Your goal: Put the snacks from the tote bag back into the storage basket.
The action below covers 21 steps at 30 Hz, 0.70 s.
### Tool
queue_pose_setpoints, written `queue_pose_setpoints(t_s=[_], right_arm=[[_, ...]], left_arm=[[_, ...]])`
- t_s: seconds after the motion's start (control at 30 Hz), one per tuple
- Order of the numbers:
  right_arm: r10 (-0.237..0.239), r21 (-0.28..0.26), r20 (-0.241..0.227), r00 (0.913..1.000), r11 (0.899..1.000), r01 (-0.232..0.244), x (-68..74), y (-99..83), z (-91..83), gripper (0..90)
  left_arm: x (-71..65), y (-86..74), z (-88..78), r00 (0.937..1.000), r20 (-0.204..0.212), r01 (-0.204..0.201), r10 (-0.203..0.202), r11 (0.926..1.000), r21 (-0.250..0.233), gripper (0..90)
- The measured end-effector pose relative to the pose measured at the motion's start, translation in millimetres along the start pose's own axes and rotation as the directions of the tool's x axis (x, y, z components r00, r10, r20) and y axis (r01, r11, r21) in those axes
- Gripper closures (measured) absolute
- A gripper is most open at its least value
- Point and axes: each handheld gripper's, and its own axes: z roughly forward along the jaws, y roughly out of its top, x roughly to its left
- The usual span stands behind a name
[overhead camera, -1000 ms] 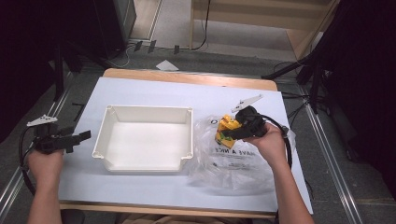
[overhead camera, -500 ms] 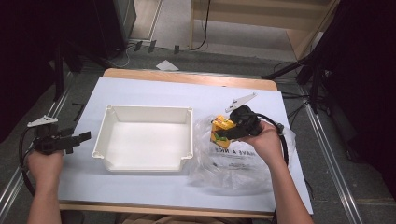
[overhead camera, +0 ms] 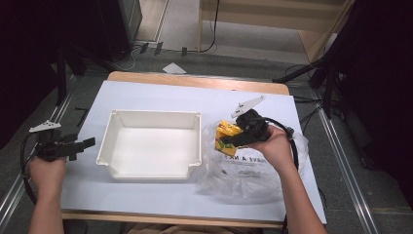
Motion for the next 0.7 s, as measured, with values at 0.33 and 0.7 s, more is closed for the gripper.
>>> queue_pose_setpoints(t_s=[0.33,0.7], right_arm=[[-0.033,-0.029,-0.016,0.9993,0.999,0.032,8.0,9.2,-4.2,52.1],[-0.053,-0.062,-0.036,0.9980,0.997,0.050,13.9,22.0,-9.2,52.1]], left_arm=[[-0.1,0.3,0.3,1.0000,-0.001,0.004,-0.004,1.0000,-0.003,16.4],[-0.4,1.0,1.5,1.0000,0.003,0.000,0.000,1.0000,0.002,16.5]])
